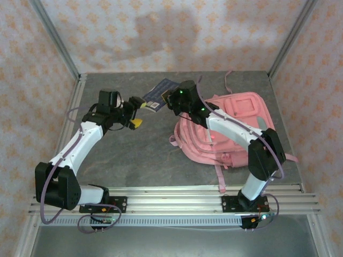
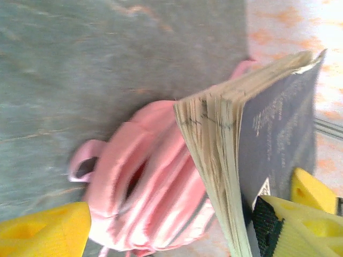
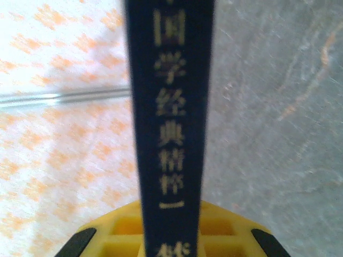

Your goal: Pack books, pencil case, and school supplies into a backpack

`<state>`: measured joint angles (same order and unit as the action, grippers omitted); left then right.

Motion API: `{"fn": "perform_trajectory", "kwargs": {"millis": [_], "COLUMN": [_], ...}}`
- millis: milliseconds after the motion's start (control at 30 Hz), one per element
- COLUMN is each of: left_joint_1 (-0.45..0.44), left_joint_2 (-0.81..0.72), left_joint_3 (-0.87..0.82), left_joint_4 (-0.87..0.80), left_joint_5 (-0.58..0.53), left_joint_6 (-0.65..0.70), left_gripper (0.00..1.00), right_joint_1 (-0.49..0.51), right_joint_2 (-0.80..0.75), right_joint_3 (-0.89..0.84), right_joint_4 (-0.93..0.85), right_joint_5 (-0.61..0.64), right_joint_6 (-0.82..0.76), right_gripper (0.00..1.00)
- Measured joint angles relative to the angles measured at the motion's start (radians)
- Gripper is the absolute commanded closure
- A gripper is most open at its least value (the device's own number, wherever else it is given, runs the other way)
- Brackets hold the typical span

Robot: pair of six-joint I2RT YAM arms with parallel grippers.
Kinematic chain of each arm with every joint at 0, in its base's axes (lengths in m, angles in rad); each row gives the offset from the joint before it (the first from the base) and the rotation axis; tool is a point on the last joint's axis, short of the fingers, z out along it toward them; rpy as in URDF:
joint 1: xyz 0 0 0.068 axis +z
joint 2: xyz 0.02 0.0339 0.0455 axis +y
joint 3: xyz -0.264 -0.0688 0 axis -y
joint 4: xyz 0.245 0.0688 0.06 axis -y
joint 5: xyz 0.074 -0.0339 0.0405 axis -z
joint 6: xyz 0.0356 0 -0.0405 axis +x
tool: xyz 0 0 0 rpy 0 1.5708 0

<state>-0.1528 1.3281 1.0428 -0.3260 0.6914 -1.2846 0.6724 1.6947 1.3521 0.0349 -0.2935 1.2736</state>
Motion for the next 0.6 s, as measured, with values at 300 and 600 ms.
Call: {"fn": "perform_trajectory", "kwargs": {"millis": [300, 600], "left_joint_1": [-0.053, -0.093], "left_joint_2": [0.061, 0.108], "left_joint_3": [0.026, 0.069], "left_joint_4": [0.237, 0.345], "left_joint_5": [-0.013, -0.061], "left_joint_6": [-0.127, -0.181], "left_gripper": [0.32, 0.62], "right_joint_1": [0.000, 0.003], "right_joint_2": [-0.049, -0.102], "right_joint_3": [-0.037, -0.107], "right_joint_4": [0.064, 0.108], "right_joint_5": [0.070, 0.104], "right_joint_6": [0.101, 0.177], "right_gripper": [1.00, 1.00]}}
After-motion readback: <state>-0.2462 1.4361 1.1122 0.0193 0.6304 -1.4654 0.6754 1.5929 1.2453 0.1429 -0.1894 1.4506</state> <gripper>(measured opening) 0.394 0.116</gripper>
